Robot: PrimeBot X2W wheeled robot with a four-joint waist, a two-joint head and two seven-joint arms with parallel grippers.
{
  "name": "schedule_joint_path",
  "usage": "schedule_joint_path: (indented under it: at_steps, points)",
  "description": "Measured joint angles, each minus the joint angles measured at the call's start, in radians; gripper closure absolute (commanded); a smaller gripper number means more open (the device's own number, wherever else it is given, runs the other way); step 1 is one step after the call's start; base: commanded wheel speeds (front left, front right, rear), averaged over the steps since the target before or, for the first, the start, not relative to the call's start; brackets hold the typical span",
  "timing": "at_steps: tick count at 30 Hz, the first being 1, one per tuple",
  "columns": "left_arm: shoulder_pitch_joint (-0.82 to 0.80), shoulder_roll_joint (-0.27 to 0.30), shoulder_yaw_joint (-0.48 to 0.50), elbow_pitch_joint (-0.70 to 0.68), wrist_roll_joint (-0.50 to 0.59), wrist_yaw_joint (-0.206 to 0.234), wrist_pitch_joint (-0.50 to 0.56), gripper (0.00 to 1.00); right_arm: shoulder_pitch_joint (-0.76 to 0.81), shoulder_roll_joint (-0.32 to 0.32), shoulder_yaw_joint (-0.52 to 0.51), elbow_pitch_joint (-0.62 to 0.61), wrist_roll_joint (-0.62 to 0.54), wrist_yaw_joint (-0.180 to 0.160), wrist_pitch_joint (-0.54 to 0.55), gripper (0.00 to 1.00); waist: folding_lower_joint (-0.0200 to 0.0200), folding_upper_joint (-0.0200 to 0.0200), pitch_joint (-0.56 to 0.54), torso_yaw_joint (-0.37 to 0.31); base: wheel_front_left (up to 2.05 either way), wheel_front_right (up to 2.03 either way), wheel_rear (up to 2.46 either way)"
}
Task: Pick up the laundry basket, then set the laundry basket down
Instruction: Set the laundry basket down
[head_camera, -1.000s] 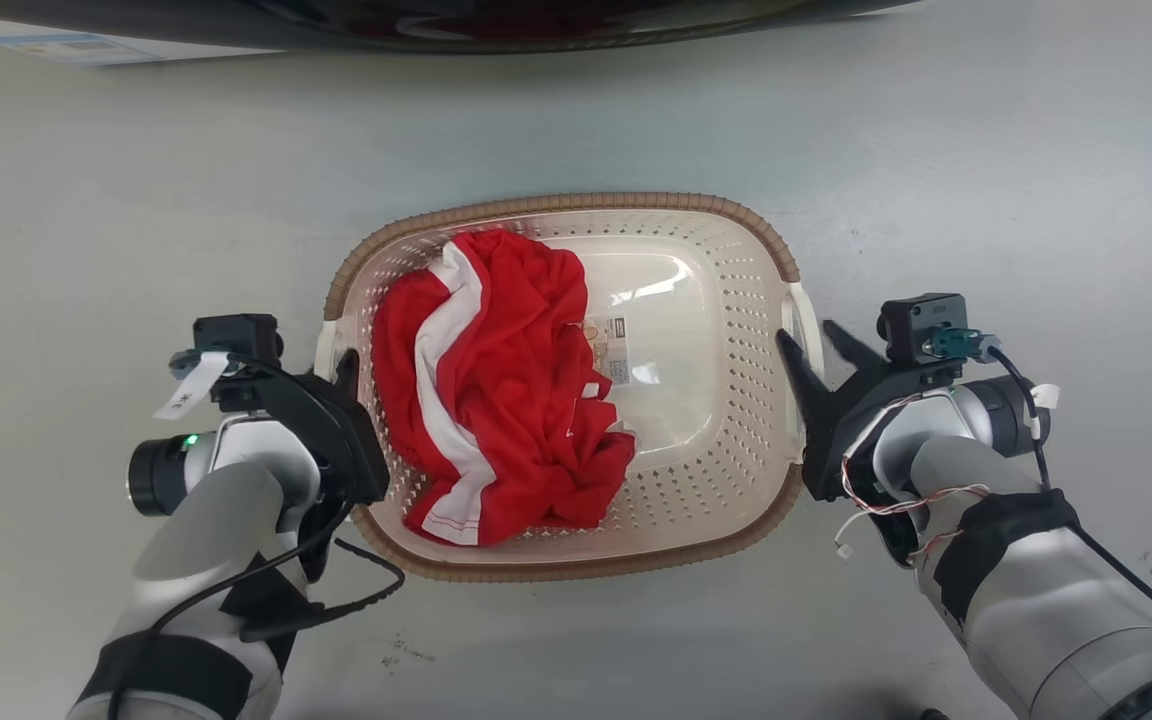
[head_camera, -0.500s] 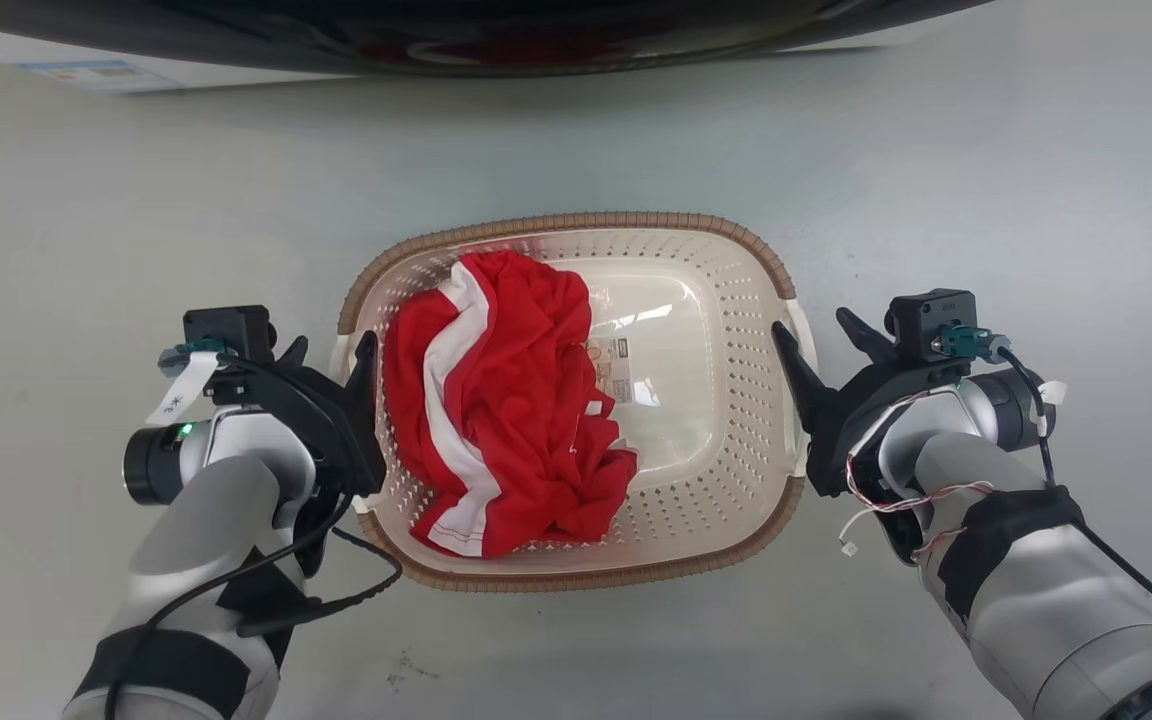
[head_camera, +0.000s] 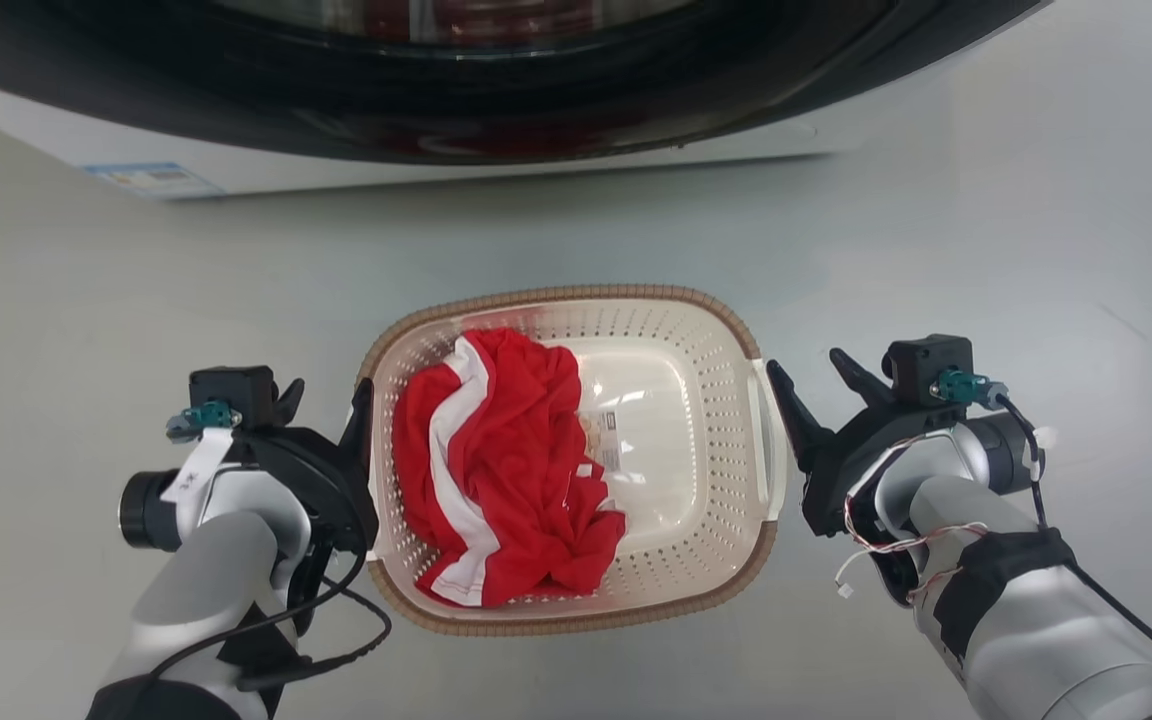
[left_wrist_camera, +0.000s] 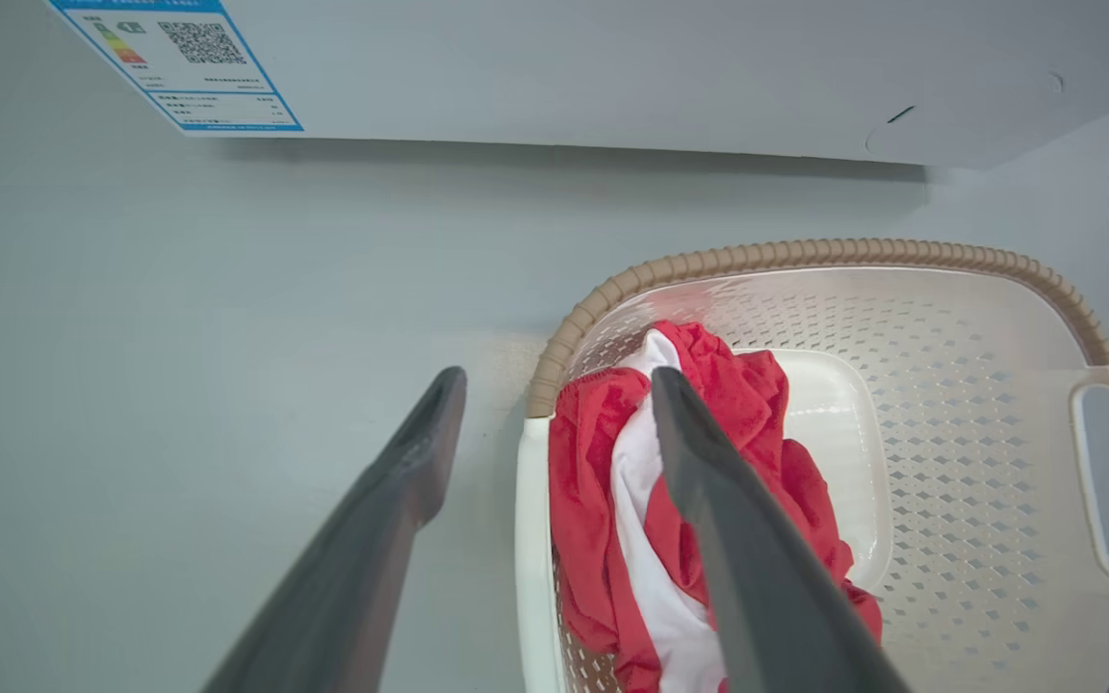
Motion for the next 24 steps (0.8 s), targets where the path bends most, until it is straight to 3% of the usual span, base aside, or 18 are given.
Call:
schedule_joint_path:
  at_steps: [18,24]
  points:
    - [0.172,0.027,0.013,-0.136,0.011,0.0,-0.026,0.0,0.165,-0.022,-0.071,-0.117,0.019,0.001,-0.008,0.0,0.0,-0.0001,-0.245,-0.021,0.0,0.0,0.0]
    - [0.232,0.044,0.033,-0.221,0.023,0.01,-0.026,0.0,0.214,-0.04,-0.092,-0.177,0.012,-0.016,-0.008,0.0,0.0,-0.0001,-0.312,-0.025,0.0,0.0,0.0]
